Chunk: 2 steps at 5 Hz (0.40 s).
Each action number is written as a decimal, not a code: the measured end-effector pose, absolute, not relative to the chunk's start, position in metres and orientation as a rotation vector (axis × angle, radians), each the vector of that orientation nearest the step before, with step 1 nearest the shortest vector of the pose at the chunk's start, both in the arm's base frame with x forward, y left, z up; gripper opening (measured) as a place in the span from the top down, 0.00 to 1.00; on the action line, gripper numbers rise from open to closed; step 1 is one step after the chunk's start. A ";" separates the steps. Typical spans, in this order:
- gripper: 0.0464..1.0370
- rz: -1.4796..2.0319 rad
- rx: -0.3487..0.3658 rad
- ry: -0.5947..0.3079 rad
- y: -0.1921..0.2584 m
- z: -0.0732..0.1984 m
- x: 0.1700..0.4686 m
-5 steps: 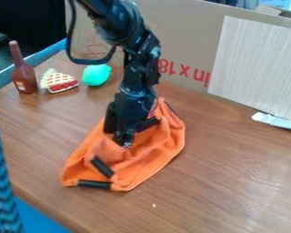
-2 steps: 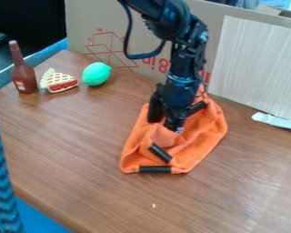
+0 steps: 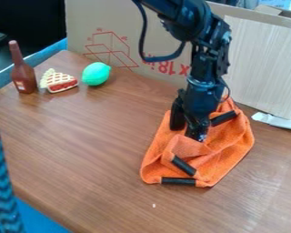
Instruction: Fold from left to right
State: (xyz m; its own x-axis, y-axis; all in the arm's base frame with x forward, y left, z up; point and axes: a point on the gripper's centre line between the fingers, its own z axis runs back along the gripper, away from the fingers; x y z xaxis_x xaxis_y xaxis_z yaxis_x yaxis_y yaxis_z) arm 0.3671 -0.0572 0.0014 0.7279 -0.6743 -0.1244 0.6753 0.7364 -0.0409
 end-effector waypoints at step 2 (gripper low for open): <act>0.04 -0.670 0.002 -0.039 -0.012 0.083 0.345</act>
State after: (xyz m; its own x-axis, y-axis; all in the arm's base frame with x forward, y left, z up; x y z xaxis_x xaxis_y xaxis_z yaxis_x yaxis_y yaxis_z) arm 0.3453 -0.0116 0.0833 0.7829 -0.6212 0.0353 0.6211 0.7836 0.0143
